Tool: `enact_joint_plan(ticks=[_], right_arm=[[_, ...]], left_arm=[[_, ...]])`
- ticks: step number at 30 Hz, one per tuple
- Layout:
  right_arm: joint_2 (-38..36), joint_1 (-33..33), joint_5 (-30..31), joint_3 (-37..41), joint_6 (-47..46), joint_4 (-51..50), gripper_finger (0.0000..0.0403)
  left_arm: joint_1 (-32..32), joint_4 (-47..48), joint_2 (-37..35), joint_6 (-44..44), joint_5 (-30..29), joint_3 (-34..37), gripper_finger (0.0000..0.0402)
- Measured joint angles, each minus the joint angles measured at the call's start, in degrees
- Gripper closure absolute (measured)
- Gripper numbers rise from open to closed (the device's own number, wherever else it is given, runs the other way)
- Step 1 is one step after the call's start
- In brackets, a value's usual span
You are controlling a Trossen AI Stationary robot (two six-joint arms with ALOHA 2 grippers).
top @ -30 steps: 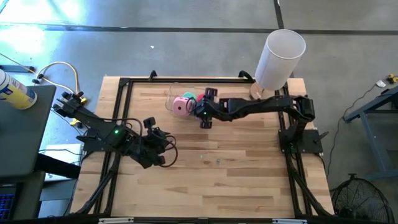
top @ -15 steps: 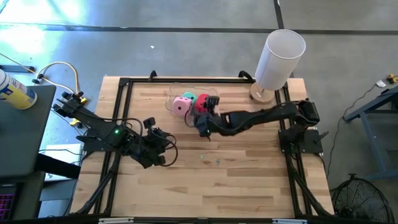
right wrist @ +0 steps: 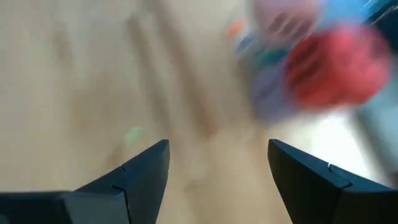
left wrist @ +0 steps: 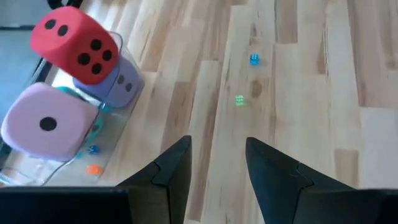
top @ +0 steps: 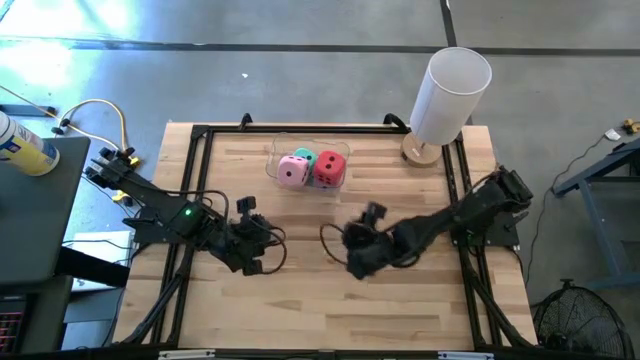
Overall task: Pick & Place Dice
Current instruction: Put the blue dice into the transparent bin
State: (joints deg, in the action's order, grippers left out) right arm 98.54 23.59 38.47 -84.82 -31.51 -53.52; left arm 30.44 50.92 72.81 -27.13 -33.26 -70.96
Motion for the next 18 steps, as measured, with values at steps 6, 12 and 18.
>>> enact_joint_plan(ticks=[6, 12, 18], right_arm=[[0.1, 7.3, -24.4, 0.4, -24.2, -5.6, 0.0141], [0.3, 15.7, -24.3, 3.7, -36.6, -0.3, 0.0141], [0.3, 22.0, -6.8, 10.1, -43.6, 9.4, 0.0141]], left_arm=[[0.2, -4.9, 1.3, 4.9, 0.2, 3.1, 0.0257], [0.2, -11.1, 1.0, 12.7, 1.3, 11.1, 0.0257], [0.9, -11.5, -1.9, 10.6, 1.7, 17.8, 0.0257]])
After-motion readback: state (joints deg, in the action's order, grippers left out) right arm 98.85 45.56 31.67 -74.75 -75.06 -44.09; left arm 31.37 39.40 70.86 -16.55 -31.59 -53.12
